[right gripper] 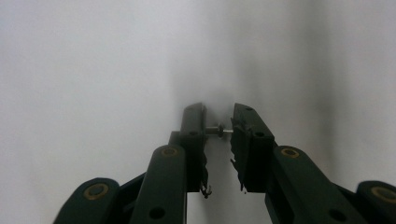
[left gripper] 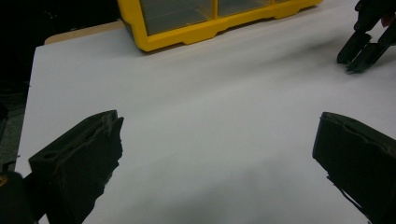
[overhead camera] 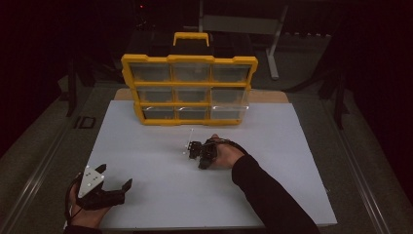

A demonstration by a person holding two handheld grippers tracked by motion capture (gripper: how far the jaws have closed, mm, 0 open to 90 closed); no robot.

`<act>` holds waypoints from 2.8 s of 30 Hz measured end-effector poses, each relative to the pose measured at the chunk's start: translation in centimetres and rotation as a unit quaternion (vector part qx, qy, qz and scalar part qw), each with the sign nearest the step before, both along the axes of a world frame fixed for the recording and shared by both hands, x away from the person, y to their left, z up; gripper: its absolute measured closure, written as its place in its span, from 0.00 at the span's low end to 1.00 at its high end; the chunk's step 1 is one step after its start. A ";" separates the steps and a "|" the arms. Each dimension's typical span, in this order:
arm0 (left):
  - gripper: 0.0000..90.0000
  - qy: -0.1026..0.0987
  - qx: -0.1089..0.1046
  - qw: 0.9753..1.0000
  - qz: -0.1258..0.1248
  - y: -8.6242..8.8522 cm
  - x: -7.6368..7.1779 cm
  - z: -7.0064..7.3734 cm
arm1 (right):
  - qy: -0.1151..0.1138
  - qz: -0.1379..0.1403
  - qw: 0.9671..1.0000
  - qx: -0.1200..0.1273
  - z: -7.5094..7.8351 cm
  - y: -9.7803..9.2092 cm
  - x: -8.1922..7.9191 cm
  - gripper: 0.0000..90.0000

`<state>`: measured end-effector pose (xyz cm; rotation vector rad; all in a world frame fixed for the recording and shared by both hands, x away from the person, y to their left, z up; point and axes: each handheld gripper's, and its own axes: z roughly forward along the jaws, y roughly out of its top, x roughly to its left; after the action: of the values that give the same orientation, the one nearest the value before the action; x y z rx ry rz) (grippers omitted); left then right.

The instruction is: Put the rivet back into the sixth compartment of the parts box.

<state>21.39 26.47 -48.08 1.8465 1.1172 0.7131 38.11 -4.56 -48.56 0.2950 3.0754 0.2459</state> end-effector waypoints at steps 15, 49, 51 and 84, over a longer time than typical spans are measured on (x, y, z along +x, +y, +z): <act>0.02 -0.001 0.001 1.000 -0.002 0.0 0.0 0.0 | -0.022 -0.002 0.999 0.049 3.1 2.6 0.2 0.83; 0.02 0.001 -0.002 1.000 -0.004 -0.1 0.2 -0.1 | -0.120 -0.088 0.981 0.126 16.6 0.5 6.8 0.83; 0.02 0.001 -0.001 1.000 -0.004 -0.1 0.2 -0.1 | -0.124 -0.099 0.980 0.123 17.3 -0.4 7.1 0.83; 0.02 0.002 0.001 1.000 -0.004 -0.2 0.2 -0.1 | -0.168 -0.162 0.961 0.148 18.7 -4.4 7.7 0.17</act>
<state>21.64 26.29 -48.16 1.8531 1.1104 0.7064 45.77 -8.94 -29.84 0.6812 2.5988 0.6642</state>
